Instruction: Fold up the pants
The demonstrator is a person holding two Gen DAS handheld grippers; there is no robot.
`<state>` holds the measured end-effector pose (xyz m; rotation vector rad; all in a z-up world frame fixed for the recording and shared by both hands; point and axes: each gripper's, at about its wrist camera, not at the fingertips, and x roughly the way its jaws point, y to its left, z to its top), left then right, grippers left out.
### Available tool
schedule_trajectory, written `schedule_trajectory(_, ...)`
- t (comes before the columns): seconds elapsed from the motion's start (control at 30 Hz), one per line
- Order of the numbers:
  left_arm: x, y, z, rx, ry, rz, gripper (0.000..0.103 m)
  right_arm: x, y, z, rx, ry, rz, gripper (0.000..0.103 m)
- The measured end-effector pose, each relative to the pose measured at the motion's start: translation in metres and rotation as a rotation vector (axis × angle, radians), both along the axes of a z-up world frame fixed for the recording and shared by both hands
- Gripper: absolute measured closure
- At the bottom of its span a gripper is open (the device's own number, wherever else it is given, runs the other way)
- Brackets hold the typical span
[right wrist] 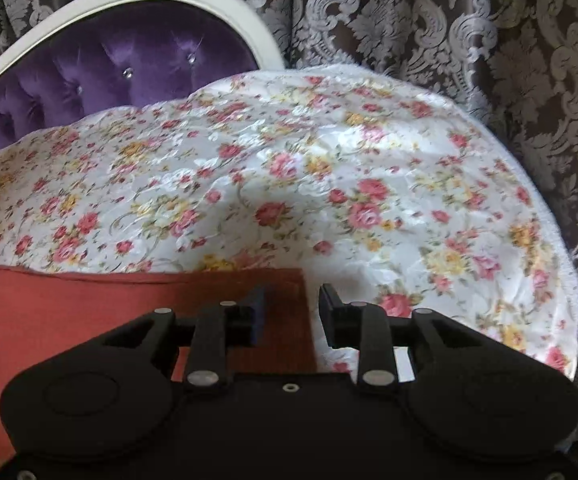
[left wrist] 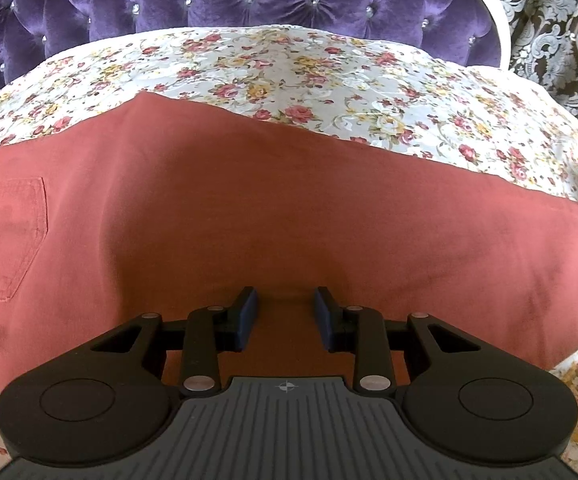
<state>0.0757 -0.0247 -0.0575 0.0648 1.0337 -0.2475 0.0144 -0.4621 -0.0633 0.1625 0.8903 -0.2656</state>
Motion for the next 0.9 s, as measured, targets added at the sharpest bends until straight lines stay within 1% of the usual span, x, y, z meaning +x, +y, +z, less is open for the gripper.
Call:
schedule_trajectory(0.03,0.0,0.0,0.0,0.002,0.0,0.0,0.072,0.0,0.003,-0.002,-0.013,0.007,0.005,0.07)
schedule_trajectory(0.07,0.0,-0.001,0.0,0.003,0.0,-0.001,0.072,0.0,0.006,-0.002,-0.025,0.007,0.01,0.09)
schedule_trajectory(0.1,0.0,-0.001,0.0,0.003,0.0,0.0,0.072,0.0,0.008,-0.002,-0.04,0.009,0.012,0.094)
schedule_trajectory(0.17,0.0,0.0,0.001,-0.006,-0.001,0.008,0.072,0.0,0.014,0.001,-0.078,-0.005,0.024,0.097)
schedule_trajectory(0.23,0.0,0.001,0.001,-0.018,-0.001,0.022,0.072,0.001,0.015,0.007,-0.117,-0.047,0.019,0.098)
schedule_trajectory(0.3,0.0,0.0,0.003,-0.022,-0.003,0.042,0.073,0.005,0.009,0.008,-0.085,-0.064,-0.003,0.098)
schedule_trajectory(0.37,0.0,-0.002,0.003,-0.02,-0.015,0.055,0.073,0.009,0.003,0.001,-0.049,-0.046,-0.021,0.098)
schedule_trajectory(0.4,0.0,-0.002,0.003,-0.018,-0.018,0.06,0.073,0.01,0.004,-0.003,-0.053,-0.038,-0.019,0.098)
schedule_trajectory(0.47,-0.002,-0.004,0.003,-0.009,-0.027,0.059,0.072,0.006,0.004,-0.005,-0.05,-0.048,-0.016,0.098)
schedule_trajectory(0.53,-0.004,-0.006,0.002,0.014,-0.037,0.038,0.072,-0.003,-0.001,-0.001,-0.002,-0.068,-0.02,0.087)
schedule_trajectory(0.57,-0.004,-0.007,0.001,0.025,-0.042,0.027,0.072,-0.008,-0.005,0.001,0.02,-0.065,-0.024,0.075)
schedule_trajectory(0.6,-0.005,-0.008,0.001,0.032,-0.044,0.021,0.072,-0.013,-0.01,0.002,0.039,-0.056,-0.021,0.053)
schedule_trajectory(0.67,-0.004,-0.009,0.0,0.038,-0.044,0.019,0.072,-0.026,-0.016,0.001,0.059,-0.042,-0.013,0.036)
schedule_trajectory(0.73,-0.003,-0.009,0.0,0.036,-0.042,0.021,0.072,-0.037,-0.021,-0.003,0.091,-0.019,0.002,0.037)
schedule_trajectory(0.8,-0.003,-0.008,0.0,0.034,-0.039,0.021,0.072,-0.046,-0.027,-0.009,0.152,0.003,0.014,0.037)
schedule_trajectory(0.83,-0.003,-0.008,0.0,0.033,-0.038,0.021,0.072,-0.049,-0.029,-0.011,0.173,0.006,0.021,0.037)
schedule_trajectory(0.9,-0.003,-0.008,0.001,0.031,-0.035,0.021,0.072,-0.054,-0.03,-0.011,0.183,-0.005,0.037,0.037)
